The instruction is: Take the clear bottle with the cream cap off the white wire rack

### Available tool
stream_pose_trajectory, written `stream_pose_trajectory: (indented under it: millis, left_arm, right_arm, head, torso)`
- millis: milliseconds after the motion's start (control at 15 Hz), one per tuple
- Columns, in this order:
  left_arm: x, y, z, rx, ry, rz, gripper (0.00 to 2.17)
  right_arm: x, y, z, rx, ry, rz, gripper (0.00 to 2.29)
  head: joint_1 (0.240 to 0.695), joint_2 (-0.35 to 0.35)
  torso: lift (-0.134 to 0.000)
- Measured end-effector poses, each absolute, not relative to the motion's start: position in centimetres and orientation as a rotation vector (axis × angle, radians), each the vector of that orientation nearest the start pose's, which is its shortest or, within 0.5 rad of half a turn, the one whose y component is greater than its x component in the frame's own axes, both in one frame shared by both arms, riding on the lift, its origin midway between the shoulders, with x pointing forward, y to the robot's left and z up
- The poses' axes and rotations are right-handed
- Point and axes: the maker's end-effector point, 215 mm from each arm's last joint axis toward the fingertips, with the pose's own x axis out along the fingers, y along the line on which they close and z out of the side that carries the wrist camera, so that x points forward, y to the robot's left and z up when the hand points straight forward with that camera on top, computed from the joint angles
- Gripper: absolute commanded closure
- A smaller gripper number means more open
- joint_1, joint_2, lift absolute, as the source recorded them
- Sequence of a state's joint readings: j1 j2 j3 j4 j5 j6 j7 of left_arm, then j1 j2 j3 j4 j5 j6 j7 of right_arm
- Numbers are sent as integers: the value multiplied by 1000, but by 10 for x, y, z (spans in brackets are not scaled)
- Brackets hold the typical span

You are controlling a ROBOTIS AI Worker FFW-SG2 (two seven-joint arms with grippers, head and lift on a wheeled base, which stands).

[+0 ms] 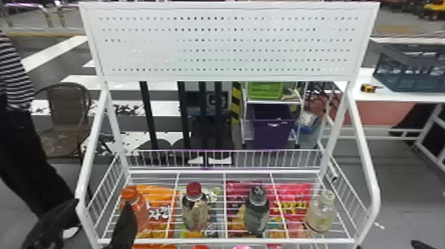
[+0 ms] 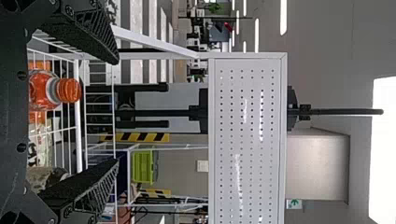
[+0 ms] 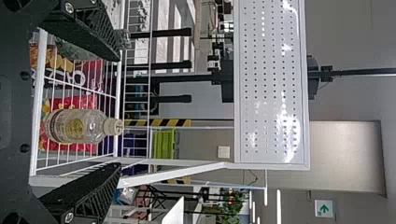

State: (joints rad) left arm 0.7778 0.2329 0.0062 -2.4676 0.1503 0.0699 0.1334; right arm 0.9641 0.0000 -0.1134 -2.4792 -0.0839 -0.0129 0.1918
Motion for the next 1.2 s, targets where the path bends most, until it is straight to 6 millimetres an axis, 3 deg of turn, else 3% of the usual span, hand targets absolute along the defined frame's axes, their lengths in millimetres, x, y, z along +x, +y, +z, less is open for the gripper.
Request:
stream_pose_trajectory:
  millis: [733,1000,1200]
  left_arm:
    - [377,230,-232,10,-47,-50,137]
    - [375,225,-232,7,-39,-58,137]
    - [373,223,-239,13,-10,-64,137]
  right_arm:
    - [328,-234,-274,4,40,119,97]
    - [353,-244,-320,17,19,77,103]
    - [381,-252,-368,27,23,44,120]
  head:
    - [499,0]
    - [499,0]
    - [499,0]
  torso:
    - [0]
    - [0]
    - [0]
